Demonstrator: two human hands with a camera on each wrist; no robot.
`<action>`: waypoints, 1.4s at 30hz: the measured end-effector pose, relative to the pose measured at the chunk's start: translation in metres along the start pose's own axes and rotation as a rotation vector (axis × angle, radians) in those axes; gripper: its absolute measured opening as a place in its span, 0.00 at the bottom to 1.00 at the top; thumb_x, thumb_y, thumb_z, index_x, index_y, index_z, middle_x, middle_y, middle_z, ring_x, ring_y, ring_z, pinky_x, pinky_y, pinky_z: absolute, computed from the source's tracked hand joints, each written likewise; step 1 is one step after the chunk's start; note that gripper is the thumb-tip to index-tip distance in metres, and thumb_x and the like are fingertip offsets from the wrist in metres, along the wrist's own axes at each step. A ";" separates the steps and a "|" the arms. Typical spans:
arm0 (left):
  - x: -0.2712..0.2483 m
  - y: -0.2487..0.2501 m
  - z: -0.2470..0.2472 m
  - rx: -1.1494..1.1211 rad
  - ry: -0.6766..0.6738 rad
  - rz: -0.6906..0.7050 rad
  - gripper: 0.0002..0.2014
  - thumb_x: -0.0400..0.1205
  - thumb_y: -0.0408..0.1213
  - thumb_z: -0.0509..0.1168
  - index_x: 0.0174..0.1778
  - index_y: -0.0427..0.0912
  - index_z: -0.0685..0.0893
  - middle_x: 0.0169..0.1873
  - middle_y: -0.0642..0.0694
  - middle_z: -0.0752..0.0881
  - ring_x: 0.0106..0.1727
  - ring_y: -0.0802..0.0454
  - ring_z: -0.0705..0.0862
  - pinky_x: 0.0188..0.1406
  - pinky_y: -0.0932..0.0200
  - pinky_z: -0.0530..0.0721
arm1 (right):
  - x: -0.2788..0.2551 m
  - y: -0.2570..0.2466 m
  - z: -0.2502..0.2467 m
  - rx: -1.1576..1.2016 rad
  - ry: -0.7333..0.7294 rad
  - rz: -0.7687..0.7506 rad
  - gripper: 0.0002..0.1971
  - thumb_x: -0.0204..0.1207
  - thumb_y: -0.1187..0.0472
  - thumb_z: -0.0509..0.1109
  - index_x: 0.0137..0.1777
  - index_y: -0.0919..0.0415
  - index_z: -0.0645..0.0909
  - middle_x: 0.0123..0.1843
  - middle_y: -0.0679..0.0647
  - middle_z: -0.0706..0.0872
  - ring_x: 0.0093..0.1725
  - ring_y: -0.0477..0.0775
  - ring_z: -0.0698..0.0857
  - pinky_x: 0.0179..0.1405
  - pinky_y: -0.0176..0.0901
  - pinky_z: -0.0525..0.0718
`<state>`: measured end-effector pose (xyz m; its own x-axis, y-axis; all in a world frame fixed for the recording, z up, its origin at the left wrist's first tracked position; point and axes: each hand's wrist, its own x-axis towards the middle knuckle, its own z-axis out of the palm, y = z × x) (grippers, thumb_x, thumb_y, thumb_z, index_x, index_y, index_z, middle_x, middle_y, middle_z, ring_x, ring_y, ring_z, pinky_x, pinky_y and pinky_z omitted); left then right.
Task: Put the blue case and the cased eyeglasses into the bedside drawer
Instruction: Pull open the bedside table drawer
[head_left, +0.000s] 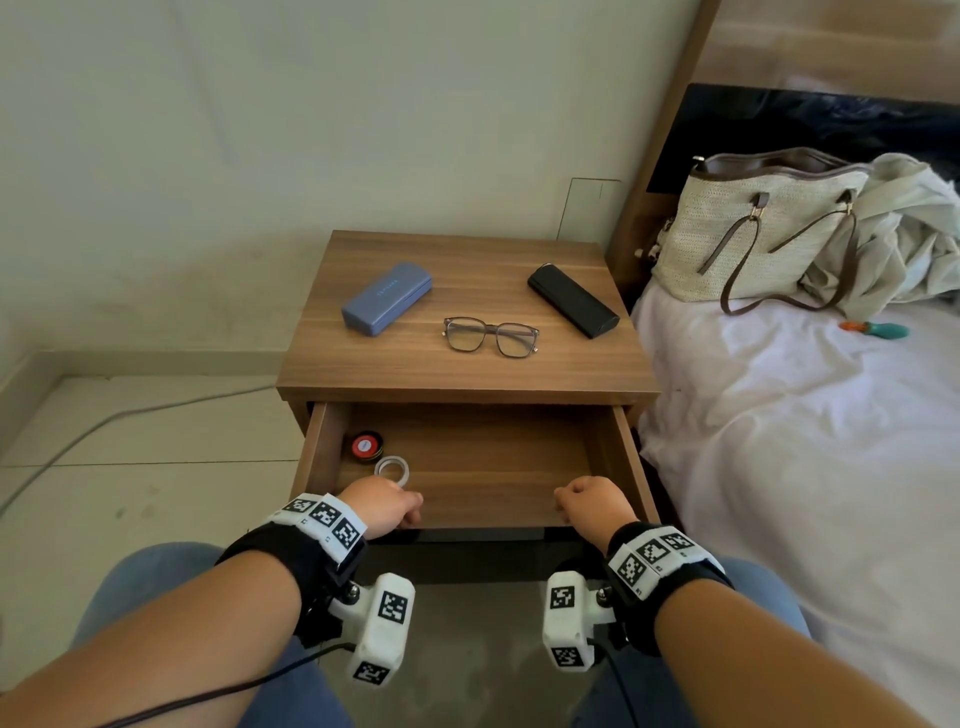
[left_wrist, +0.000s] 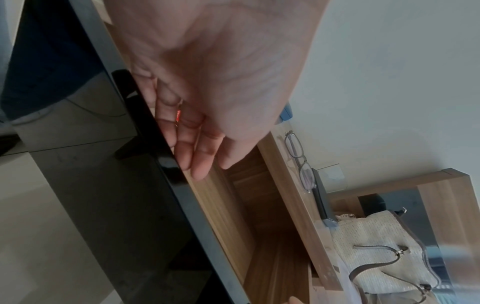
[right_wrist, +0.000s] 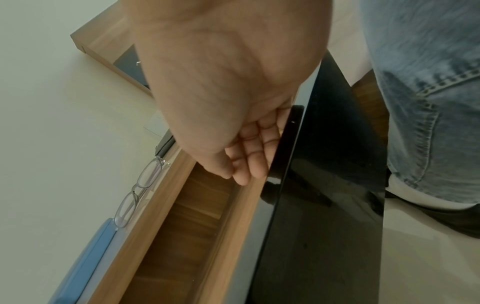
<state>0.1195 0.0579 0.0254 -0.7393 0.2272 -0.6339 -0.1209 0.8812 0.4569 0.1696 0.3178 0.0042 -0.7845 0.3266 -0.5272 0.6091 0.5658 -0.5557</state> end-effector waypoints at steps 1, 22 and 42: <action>-0.001 -0.001 0.001 -0.013 0.005 -0.001 0.21 0.89 0.45 0.54 0.54 0.37 0.90 0.46 0.47 0.87 0.54 0.51 0.86 0.59 0.61 0.77 | -0.002 0.001 0.001 0.002 0.002 -0.001 0.11 0.80 0.58 0.62 0.43 0.60 0.84 0.41 0.56 0.86 0.43 0.54 0.84 0.48 0.45 0.81; -0.001 -0.010 0.008 -0.202 -0.003 -0.087 0.14 0.87 0.43 0.59 0.42 0.40 0.85 0.43 0.44 0.89 0.49 0.49 0.88 0.58 0.57 0.82 | -0.008 -0.001 0.002 0.013 -0.003 0.078 0.11 0.75 0.57 0.65 0.30 0.52 0.74 0.45 0.57 0.85 0.46 0.55 0.82 0.60 0.53 0.86; 0.014 0.021 -0.079 -0.287 0.223 -0.038 0.14 0.82 0.51 0.64 0.54 0.45 0.84 0.51 0.47 0.89 0.54 0.48 0.88 0.59 0.51 0.83 | -0.008 -0.083 -0.037 0.297 -0.085 0.033 0.07 0.81 0.61 0.63 0.45 0.61 0.81 0.36 0.53 0.81 0.32 0.47 0.79 0.27 0.33 0.74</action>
<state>0.0543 0.0473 0.0755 -0.8531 0.0728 -0.5166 -0.3085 0.7281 0.6122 0.1211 0.2958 0.0783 -0.7590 0.2697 -0.5926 0.6510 0.3059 -0.6947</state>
